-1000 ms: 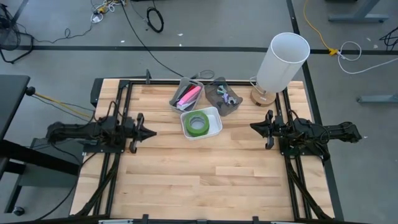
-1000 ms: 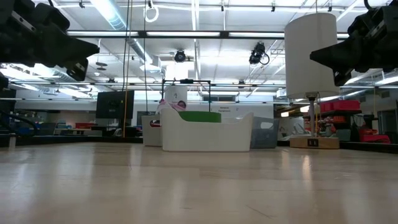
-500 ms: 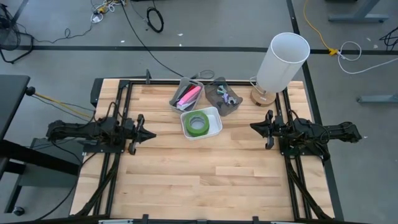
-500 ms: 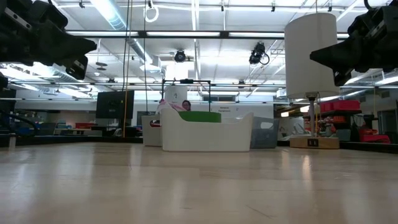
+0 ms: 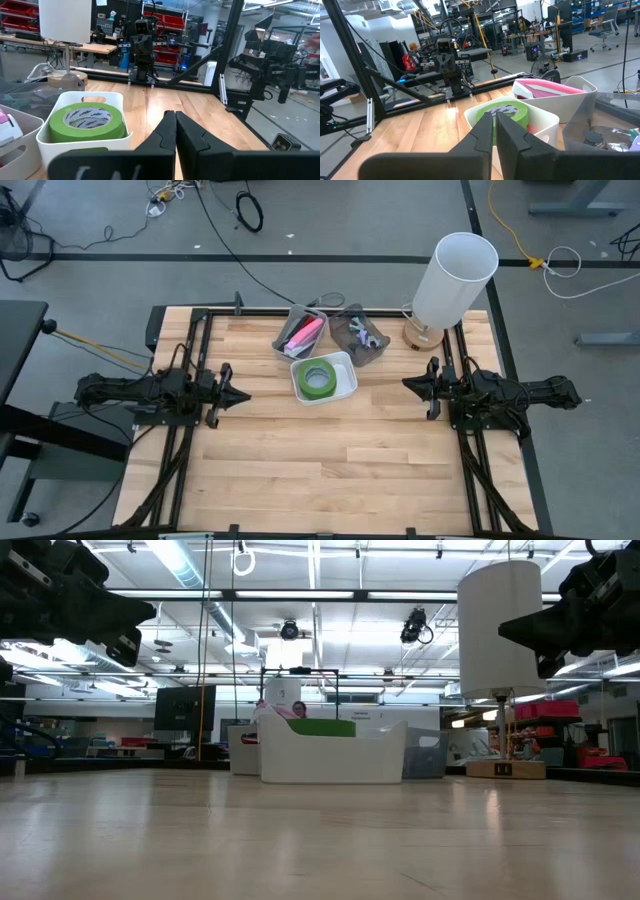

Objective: Pick and place Stapler, Stapler remover, tape
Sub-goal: Return to Home Position

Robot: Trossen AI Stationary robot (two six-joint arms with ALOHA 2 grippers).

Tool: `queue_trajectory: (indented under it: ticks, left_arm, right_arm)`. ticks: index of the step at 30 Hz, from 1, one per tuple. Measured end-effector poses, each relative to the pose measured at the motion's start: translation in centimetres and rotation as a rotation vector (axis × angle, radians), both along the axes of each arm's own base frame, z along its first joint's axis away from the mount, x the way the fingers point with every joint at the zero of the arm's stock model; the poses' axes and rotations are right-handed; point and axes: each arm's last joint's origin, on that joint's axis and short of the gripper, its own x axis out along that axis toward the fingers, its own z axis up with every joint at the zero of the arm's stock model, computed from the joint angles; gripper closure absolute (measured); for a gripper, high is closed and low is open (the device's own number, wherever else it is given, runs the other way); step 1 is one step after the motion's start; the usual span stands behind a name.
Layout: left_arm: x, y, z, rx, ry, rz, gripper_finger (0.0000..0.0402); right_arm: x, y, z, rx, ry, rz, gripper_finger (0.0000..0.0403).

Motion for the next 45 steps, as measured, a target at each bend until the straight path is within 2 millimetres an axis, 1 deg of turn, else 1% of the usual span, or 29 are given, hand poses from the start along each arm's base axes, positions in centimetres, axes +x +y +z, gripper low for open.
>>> queue_trajectory:
  ticks: [19,22,24,27,30,32,45]
  left_arm:
    - [0.00,0.01,0.03,0.000,-0.002,0.002,0.0399]
    - [0.00,0.01,0.03,0.000,-0.002,0.002,0.0399]
    - [0.00,0.01,0.03,0.000,-0.002,0.003,0.0399]
    - [0.00,0.01,0.03,0.000,-0.002,0.003,0.0399]
    - [0.00,0.01,0.03,0.000,-0.002,0.003,0.0399]
    - [0.00,0.01,0.03,0.000,-0.002,0.003,0.0399]
    - [0.00,0.01,0.03,0.000,-0.002,0.003,0.0399]
  right_arm:
    - [-0.01,0.00,0.00,0.000,0.000,0.000,0.0380]
    - [0.00,-0.02,-0.03,-0.046,0.010,-0.002,0.0380]
    - [0.00,0.06,-0.05,-0.090,0.017,0.025,0.0380]
    - [-0.08,0.35,-0.08,-0.144,0.016,0.123,0.0380]
    - [-0.08,0.62,-0.11,-0.184,0.014,0.214,0.0380]
    - [-0.08,0.70,-0.27,-0.194,0.028,0.241,0.0380]
    - [-0.05,-0.10,-0.30,-0.185,0.039,0.160,0.0380]
